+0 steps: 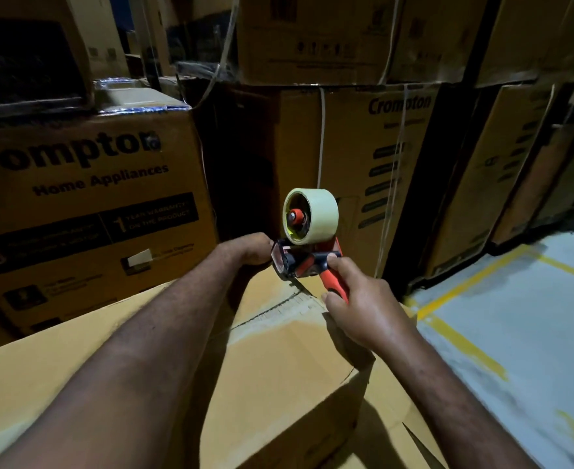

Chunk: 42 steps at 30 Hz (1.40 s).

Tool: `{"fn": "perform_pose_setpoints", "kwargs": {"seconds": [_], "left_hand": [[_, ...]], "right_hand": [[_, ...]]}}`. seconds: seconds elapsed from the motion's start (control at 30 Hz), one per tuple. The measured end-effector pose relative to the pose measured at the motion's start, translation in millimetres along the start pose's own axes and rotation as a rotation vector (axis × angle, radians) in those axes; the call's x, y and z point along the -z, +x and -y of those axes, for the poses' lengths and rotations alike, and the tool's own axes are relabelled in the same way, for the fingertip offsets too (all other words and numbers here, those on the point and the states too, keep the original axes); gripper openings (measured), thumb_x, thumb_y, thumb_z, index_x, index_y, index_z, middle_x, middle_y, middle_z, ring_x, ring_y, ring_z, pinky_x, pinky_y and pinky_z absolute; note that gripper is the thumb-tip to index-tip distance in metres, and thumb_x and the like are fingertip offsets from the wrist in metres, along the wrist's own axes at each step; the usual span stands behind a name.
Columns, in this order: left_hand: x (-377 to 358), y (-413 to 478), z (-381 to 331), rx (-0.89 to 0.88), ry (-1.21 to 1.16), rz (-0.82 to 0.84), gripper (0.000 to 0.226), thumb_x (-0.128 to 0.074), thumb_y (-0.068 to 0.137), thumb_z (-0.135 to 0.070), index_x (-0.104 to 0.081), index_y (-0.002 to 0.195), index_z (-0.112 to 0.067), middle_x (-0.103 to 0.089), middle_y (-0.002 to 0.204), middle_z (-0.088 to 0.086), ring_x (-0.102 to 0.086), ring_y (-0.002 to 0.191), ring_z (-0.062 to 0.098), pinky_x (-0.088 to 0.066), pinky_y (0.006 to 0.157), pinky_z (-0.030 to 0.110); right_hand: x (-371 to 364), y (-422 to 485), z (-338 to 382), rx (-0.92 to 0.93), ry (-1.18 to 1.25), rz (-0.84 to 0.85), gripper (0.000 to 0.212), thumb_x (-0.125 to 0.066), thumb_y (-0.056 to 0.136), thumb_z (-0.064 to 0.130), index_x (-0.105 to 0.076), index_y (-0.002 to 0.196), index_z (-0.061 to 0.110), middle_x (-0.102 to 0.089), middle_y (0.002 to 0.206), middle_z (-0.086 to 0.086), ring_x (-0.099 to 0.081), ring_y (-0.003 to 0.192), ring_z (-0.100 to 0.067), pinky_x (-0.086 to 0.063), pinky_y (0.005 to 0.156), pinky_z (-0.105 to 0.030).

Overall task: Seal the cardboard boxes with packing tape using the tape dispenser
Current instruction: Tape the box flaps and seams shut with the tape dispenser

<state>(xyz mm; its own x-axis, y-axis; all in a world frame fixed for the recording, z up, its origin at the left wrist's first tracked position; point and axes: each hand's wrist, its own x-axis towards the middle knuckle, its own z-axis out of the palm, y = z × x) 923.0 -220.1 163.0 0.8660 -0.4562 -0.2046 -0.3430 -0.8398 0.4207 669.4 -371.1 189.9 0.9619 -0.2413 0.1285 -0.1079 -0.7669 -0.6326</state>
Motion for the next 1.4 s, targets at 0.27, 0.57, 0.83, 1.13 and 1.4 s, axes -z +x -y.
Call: {"fn": "perform_pose_setpoints", "kwargs": {"seconds": [0.27,0.57,0.83,1.13,1.4], "left_hand": [[-21,45,22,0.118,0.091,-0.049,0.045,-0.036,0.084,-0.061,-0.066,0.097,-0.029,-0.065,0.121,0.0,-0.06,0.113,0.026,-0.041,0.107,0.063],[-20,-12,-29,0.181,0.248,-0.288,0.031,-0.051,0.098,-0.039,-0.065,0.121,-0.026,-0.063,0.129,0.006,-0.052,0.129,0.031,0.0,0.109,0.081],[-23,-62,-55,-0.196,0.32,-0.059,0.033,-0.053,0.102,-0.037,-0.065,0.076,-0.021,-0.066,0.086,0.001,-0.059,0.077,0.017,-0.049,0.074,0.033],[-27,-39,-51,-0.174,0.422,0.063,0.054,-0.03,0.105,-0.059,-0.072,0.106,-0.025,-0.065,0.133,0.0,-0.051,0.128,0.018,-0.009,0.125,0.05],[-37,-50,-60,-0.105,0.454,-0.048,0.058,-0.029,0.103,-0.064,-0.055,0.144,-0.031,-0.034,0.163,-0.002,-0.005,0.157,0.023,0.017,0.113,0.07]], "right_hand": [[16,-10,6,-0.014,-0.07,0.028,0.059,-0.057,0.097,0.033,-0.026,0.144,0.051,-0.052,0.116,0.001,-0.055,0.078,-0.009,-0.053,0.062,-0.025],[53,-64,-2,-0.073,-0.097,0.085,0.058,-0.059,0.097,0.032,-0.03,0.145,0.049,-0.051,0.113,0.001,-0.063,0.074,-0.012,-0.054,0.055,-0.021],[54,-61,4,-0.153,-0.006,0.113,0.06,-0.063,0.096,0.029,-0.032,0.144,0.048,-0.053,0.116,-0.003,-0.07,0.074,-0.017,-0.059,0.055,-0.024],[55,-84,-12,-0.232,0.152,0.082,0.059,-0.066,0.096,0.025,-0.035,0.142,0.045,-0.061,0.102,-0.006,-0.071,0.076,-0.022,-0.061,0.062,-0.031],[74,-144,-25,-0.239,0.07,0.022,0.059,-0.066,0.095,0.025,-0.037,0.14,0.049,-0.057,0.104,-0.001,-0.069,0.072,-0.021,-0.06,0.057,-0.03]]}}
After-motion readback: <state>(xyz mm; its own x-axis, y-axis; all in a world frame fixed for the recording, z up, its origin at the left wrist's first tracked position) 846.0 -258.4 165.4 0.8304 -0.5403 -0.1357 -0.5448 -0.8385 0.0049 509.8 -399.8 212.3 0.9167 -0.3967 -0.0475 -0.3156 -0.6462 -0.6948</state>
